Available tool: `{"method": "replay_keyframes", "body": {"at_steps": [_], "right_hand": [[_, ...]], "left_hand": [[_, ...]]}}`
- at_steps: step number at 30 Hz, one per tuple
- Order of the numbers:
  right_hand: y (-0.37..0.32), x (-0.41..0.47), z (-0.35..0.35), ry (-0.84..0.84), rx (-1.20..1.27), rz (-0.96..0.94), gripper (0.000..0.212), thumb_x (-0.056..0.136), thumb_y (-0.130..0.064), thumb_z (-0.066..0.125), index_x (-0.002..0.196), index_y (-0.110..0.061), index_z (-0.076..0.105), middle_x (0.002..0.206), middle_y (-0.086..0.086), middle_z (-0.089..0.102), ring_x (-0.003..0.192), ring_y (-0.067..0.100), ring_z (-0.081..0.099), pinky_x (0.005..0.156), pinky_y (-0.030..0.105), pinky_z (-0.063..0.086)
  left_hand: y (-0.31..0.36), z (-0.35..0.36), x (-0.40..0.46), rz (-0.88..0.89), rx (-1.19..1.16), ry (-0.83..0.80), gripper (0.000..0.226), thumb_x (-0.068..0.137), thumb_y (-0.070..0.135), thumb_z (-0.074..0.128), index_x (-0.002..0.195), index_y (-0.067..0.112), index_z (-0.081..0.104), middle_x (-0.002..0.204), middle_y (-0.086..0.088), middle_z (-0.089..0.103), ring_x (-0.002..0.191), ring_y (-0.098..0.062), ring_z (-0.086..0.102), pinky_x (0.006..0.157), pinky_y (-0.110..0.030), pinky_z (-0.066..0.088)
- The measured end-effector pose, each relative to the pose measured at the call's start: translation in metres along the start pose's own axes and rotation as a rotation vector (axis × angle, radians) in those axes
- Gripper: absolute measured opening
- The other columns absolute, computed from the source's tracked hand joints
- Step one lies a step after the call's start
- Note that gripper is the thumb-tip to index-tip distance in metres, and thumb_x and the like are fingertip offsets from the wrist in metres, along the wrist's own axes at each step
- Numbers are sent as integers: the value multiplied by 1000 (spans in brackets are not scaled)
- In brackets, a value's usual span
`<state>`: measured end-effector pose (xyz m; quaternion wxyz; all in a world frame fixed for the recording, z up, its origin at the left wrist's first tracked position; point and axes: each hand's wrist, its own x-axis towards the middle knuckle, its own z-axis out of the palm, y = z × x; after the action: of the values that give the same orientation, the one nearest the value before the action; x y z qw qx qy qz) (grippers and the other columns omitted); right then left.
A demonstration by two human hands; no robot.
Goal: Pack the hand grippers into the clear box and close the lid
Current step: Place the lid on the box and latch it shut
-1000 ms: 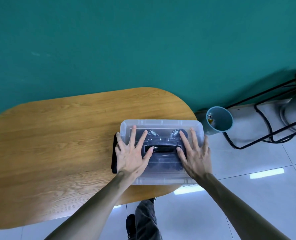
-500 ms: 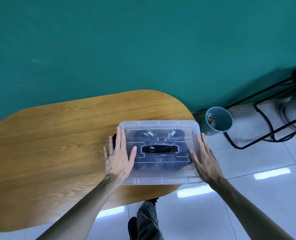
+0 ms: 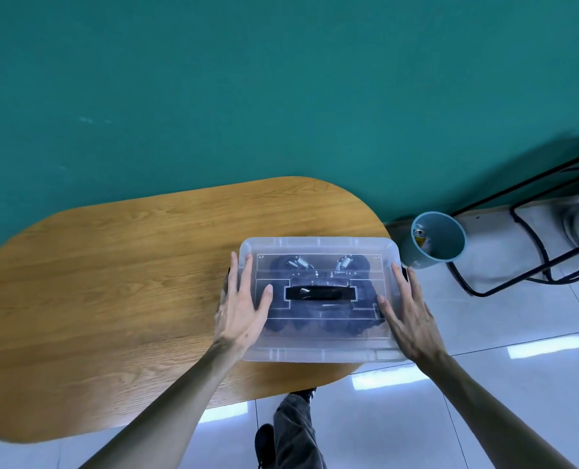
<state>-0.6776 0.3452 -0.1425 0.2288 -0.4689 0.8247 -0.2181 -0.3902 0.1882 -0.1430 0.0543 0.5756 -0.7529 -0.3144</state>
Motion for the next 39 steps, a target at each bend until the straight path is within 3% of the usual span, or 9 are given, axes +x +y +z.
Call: {"method": "replay_keyframes", "body": {"at_steps": [4, 7, 11, 15, 22, 28, 33, 36, 39], "right_hand": [[-1, -1, 1, 23, -61, -18, 68, 95, -67, 27, 153, -49, -3, 164, -5, 4, 150, 25, 17, 110, 56, 34], [-2, -2, 0, 20, -117, 1, 67, 96, -66, 26, 153, -49, -5, 164, -2, 6, 145, 35, 26, 107, 57, 35], [-2, -4, 1, 39, -185, 52, 69, 96, -62, 32, 152, -50, -5, 163, 3, 10, 112, 45, 49, 92, 56, 45], [0, -4, 4, 78, -257, 52, 67, 96, -67, 24, 154, -47, -3, 162, 9, 16, 96, 40, 49, 84, 51, 47], [2, -5, 5, 70, -238, 52, 68, 97, -62, 30, 154, -46, -5, 162, 8, 15, 99, 41, 49, 87, 52, 47], [0, -3, 3, 53, -192, 30, 69, 94, -70, 19, 154, -46, -4, 162, 5, 16, 100, 39, 50, 88, 48, 45], [-3, -1, 2, 24, -208, 41, 70, 94, -70, 20, 155, -43, 0, 161, 8, 17, 120, 38, 46, 87, 45, 43], [-9, -4, -1, 59, -278, 73, 68, 95, -66, 25, 156, -41, 7, 158, 14, 21, 93, 37, 48, 79, 44, 46], [-16, -7, -2, 55, -327, 78, 66, 98, -56, 30, 157, -36, 9, 161, 17, 15, 85, 37, 47, 67, 44, 51]], "left_hand": [[-3, 2, -2, -12, -67, 20, 77, 99, 63, 38, 154, 52, -15, 166, 16, -23, 153, -35, 18, 112, -67, 28], [-1, 0, -5, -87, -99, 38, 79, 100, 61, 40, 154, 51, -15, 166, 8, -26, 144, -44, 37, 102, -67, 41], [1, -1, -6, -87, -108, 57, 77, 100, 58, 42, 154, 54, -13, 168, 4, -22, 136, -45, 46, 101, -66, 42], [-1, 1, -5, -85, -65, 85, 75, 100, 60, 39, 151, 57, -17, 169, 3, -16, 119, -48, 60, 94, -61, 50], [3, 1, -8, -91, -26, 101, 73, 102, 60, 34, 154, 52, -16, 170, -1, -9, 123, -50, 56, 92, -58, 51], [7, 0, -9, -101, -27, 81, 72, 102, 60, 31, 154, 51, -17, 170, -1, -2, 125, -50, 54, 99, -64, 45], [8, -5, -9, -131, -85, 75, 74, 100, 60, 40, 154, 56, -11, 170, -4, -1, 133, -48, 48, 101, -70, 40], [10, -6, -8, -141, -111, 70, 76, 99, 60, 44, 154, 57, -8, 169, -3, -4, 134, -47, 47, 100, -71, 39], [8, -4, -7, -133, -13, 95, 74, 96, 71, 35, 155, 55, -7, 159, -10, 14, 111, -46, 57, 86, -61, 51]]}}
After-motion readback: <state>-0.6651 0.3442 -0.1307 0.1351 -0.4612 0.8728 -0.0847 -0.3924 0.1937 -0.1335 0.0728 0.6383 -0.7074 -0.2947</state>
